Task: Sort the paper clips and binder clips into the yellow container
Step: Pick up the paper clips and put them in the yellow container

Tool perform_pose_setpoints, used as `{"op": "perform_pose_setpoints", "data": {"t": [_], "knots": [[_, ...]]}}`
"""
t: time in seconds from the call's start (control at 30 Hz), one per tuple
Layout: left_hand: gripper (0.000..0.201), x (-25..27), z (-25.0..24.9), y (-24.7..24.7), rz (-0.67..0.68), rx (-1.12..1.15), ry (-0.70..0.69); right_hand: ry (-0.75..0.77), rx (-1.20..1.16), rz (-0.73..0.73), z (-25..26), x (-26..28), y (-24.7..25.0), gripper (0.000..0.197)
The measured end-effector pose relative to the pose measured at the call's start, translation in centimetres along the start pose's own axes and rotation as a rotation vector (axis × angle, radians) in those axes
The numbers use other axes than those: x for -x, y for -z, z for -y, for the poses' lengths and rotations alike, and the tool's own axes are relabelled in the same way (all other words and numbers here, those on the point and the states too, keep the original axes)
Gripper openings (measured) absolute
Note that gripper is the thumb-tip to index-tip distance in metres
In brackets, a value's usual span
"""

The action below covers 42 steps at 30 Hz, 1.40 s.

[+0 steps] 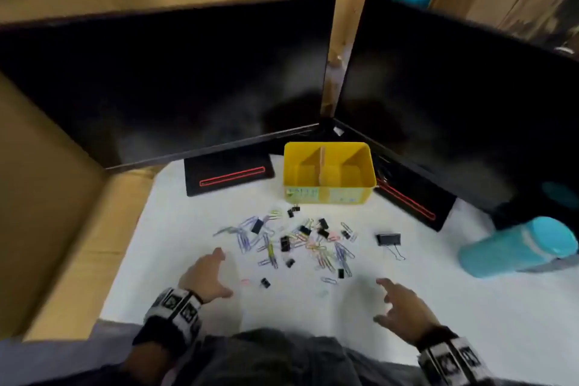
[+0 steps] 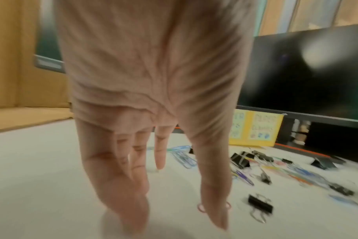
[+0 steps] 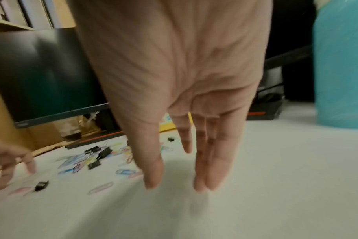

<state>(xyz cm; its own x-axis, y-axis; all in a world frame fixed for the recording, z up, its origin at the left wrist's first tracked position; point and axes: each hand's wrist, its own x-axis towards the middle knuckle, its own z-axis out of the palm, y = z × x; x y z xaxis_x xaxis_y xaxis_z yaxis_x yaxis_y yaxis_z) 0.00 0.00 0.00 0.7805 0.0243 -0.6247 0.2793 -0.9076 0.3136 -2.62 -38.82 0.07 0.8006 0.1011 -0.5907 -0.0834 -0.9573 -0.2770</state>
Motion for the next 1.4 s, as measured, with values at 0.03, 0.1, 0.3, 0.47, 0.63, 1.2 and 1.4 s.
{"op": "perform_pose_setpoints", "data": {"t": [0.03, 0.1, 0.3, 0.47, 0.63, 1.2, 1.4], "knots": [[0.078, -0.5, -0.6, -0.4, 0.007, 0.012, 0.009, 0.008, -0.060, -0.029, 0.9, -0.9, -0.2, 0.062], [0.085, -1.0, -2.2, -1.3, -0.015, 0.020, -0.007, 0.010, -0.138, -0.068, 3.2, -2.0, -0.5, 0.057], [0.058, -3.1, -4.8, -3.1, -0.197, 0.265, -0.057, 0.019, -0.347, -0.271, 8.4, -6.0, -1.7, 0.038], [0.062, -4.3, -4.9, -3.1, -0.265, 0.328, -0.195, 0.093, -0.408, -0.357, 10.2, -8.7, -1.7, 0.057], [0.023, -4.8, -6.0, -3.3, -0.349, 0.226, -0.304, 0.184, -0.336, -0.360, 10.9, -10.1, -1.5, 0.016], [0.009, -5.7, -5.0, -0.6, -0.411, 0.316, -0.402, 0.550, 0.211, -0.348, 11.5, -9.3, -3.4, 0.095], [0.006, -4.4, -9.8, 3.3, -0.539, 0.526, -0.548, 0.614, 0.119, -0.532, 10.6, -10.3, -1.8, 0.050]]}}
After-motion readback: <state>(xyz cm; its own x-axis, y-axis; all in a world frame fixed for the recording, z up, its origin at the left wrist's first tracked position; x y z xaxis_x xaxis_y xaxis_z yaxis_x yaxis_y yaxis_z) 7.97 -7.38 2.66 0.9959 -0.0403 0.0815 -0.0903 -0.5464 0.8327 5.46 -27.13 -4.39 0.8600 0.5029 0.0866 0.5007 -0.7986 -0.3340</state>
